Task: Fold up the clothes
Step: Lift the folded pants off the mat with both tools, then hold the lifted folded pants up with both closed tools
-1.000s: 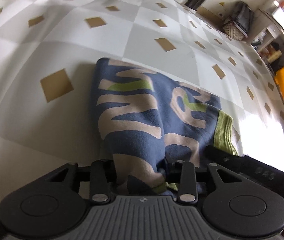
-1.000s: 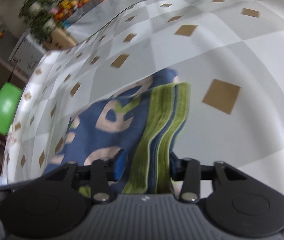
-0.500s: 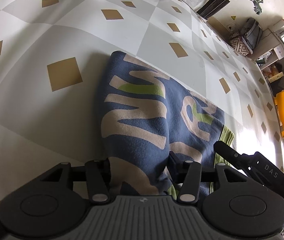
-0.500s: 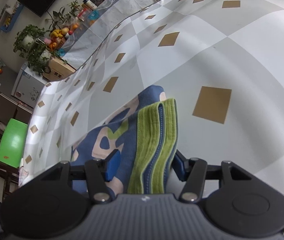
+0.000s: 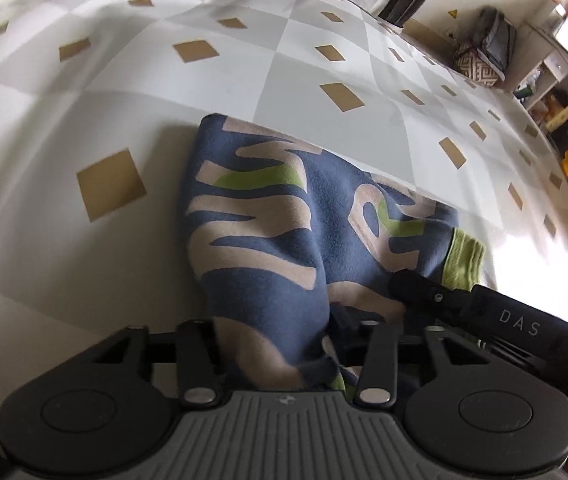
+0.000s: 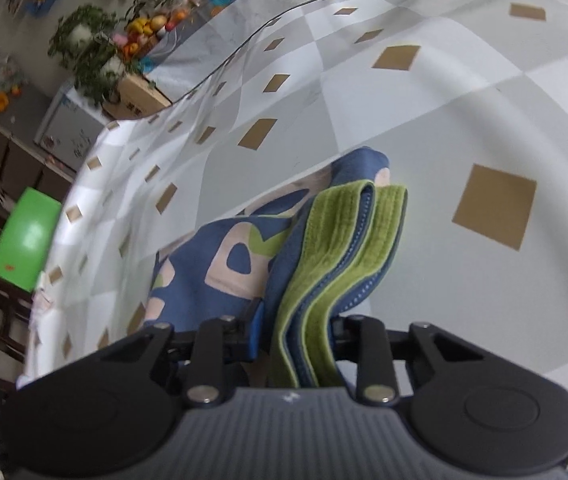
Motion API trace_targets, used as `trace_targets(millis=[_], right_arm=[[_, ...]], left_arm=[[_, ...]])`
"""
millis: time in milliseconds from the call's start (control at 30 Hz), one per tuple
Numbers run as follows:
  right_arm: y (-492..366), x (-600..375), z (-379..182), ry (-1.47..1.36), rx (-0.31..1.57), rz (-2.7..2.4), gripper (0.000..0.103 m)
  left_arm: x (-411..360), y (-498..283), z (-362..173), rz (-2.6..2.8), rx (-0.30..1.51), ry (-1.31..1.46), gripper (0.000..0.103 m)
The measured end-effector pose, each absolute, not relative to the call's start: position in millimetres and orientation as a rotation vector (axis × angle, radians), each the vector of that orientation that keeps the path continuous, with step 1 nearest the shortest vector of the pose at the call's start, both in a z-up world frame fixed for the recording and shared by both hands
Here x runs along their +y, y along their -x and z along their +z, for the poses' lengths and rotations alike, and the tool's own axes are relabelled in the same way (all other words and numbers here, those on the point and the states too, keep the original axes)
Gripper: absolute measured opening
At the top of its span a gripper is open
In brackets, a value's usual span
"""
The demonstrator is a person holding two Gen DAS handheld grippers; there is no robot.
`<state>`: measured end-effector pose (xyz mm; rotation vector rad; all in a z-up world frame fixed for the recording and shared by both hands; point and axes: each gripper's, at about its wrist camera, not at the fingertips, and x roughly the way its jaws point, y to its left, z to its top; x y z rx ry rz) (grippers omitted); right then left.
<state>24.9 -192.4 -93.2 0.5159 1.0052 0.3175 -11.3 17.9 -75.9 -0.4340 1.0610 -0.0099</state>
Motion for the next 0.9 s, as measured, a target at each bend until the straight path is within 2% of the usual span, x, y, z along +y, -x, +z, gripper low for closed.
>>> trace_targets(millis=[100,200,500,900], right_arm=[[-19.4,-183.7,-82.9,-0.439,0.989,0.313,0.022],[-12.1,-176.0,-69.5,-0.364,0.959,0.32,0.021],[8.9,-175.5,-35.2,-0.291,0.878,0.326,0.02],[27.8,-169.1,-27.0,-0.22,0.886,0.325,0.02]], left_arm=[[18.4,12.9,-70.3,-0.005,1.043,0.428,0.03],[10.6,15.6,-58.1,-0.01,1.005,0.344,0.028],[-0.6,30.3,-23.8,-0.032,0.896,0.204,0.028],[-3.4,41.9,-26.9,-0.018,0.926,0.208,0.028]])
